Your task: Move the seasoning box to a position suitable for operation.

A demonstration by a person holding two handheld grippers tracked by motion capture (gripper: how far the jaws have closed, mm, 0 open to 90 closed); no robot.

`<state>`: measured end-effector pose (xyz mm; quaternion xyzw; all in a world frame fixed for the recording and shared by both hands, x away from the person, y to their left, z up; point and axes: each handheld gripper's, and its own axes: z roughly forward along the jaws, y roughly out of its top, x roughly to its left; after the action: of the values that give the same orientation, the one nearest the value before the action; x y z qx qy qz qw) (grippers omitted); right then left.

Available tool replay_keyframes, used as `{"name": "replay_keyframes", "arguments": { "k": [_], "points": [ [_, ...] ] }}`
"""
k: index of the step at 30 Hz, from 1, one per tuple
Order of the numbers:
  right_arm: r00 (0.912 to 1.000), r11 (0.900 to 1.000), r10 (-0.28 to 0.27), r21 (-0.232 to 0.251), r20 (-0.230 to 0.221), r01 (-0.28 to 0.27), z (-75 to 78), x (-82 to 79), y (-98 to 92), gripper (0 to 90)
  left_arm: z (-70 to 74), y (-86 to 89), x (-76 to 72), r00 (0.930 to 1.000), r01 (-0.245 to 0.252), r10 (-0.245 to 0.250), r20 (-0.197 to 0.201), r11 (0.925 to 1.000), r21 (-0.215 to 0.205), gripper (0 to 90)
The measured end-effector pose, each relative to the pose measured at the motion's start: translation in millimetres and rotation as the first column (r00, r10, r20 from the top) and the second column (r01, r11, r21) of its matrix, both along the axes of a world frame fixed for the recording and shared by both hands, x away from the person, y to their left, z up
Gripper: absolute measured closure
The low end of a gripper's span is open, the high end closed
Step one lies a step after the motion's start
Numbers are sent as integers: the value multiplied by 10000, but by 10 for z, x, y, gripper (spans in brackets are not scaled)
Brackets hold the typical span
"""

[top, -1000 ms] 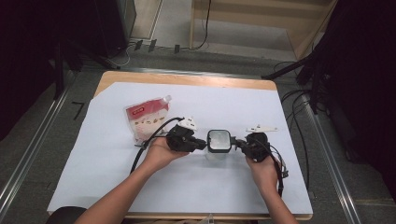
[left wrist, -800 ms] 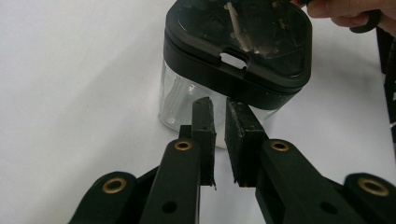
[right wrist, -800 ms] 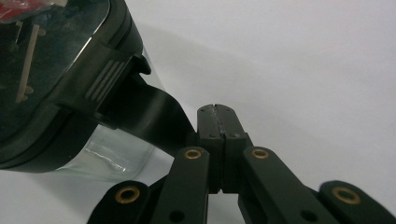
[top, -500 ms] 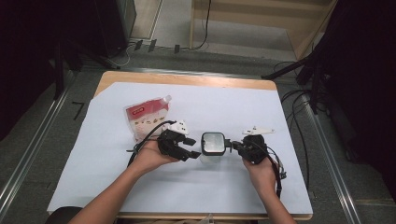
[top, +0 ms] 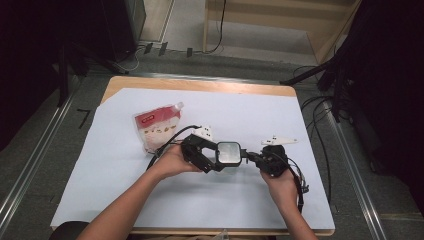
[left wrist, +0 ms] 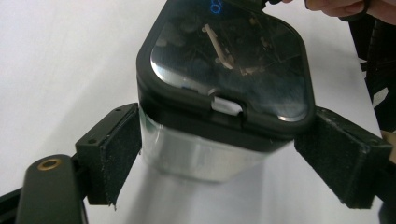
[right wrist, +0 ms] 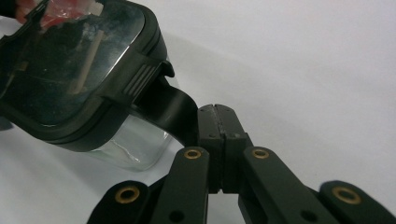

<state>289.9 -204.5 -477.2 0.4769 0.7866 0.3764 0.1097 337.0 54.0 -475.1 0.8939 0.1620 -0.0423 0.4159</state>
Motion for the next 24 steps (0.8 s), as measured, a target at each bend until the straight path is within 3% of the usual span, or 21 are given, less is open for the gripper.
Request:
{"name": "replay_keyframes", "arguments": {
  "k": [5, 11, 24],
  "points": [
    [10000, 10000, 18, -22, -50, -18, -9, 6, -3, 900, 6, -51, 9, 9995, 201, -203, 251, 9998, 77, 138],
    [9999, 9999, 67, -115, -91, -68, -23, 11, -5, 900, 83, -84, -28, 9944, 381, -427, 965, 9980, 497, 158],
    [9998, 9999, 123, -90, -168, -125, -21, -6, 2, 900, 157, -95, -29, 9928, 525, -606, 1037, 9955, 790, 163]
  ]
}}
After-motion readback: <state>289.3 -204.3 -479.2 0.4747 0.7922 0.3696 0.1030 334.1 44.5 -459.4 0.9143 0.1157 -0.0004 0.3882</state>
